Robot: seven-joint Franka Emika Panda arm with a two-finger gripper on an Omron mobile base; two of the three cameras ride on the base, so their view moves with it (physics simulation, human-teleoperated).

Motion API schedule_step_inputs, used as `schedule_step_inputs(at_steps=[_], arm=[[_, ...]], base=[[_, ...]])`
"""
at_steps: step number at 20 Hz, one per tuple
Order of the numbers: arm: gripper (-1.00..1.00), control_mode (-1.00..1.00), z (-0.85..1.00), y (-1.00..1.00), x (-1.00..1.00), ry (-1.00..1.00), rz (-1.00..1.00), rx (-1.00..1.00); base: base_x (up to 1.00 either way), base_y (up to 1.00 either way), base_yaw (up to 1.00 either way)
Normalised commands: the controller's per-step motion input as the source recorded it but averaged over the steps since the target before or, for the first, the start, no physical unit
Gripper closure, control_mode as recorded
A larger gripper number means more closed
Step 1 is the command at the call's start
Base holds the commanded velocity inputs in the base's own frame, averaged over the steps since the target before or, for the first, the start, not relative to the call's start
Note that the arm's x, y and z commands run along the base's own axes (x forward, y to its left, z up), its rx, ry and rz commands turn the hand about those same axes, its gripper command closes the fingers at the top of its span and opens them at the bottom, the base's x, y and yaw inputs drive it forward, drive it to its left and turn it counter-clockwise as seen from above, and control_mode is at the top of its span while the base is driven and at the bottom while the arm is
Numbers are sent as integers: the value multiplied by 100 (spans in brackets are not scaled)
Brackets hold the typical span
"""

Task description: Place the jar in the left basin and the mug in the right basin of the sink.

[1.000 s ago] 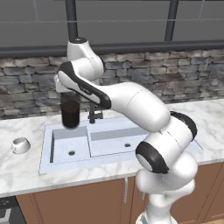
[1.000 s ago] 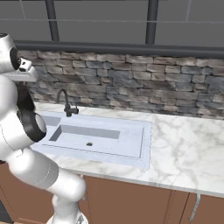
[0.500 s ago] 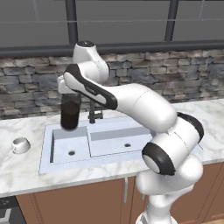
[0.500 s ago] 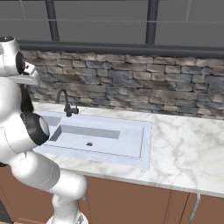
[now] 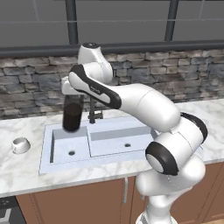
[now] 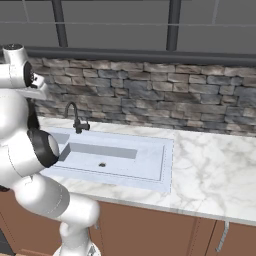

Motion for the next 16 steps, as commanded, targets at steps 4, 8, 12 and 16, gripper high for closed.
schedule_step_inputs(at_steps=[4, 8, 12, 16], arm=[[100, -100, -9, -9, 0, 2, 0, 0], [100, -100, -14, 0, 0, 7, 0, 0], [100, -100, -15, 0, 0, 6, 0, 0], [100, -100, -12, 0, 4, 2, 0, 0]], base=[[0, 0, 0], [0, 0, 0], [0, 0, 0], [0, 0, 0]])
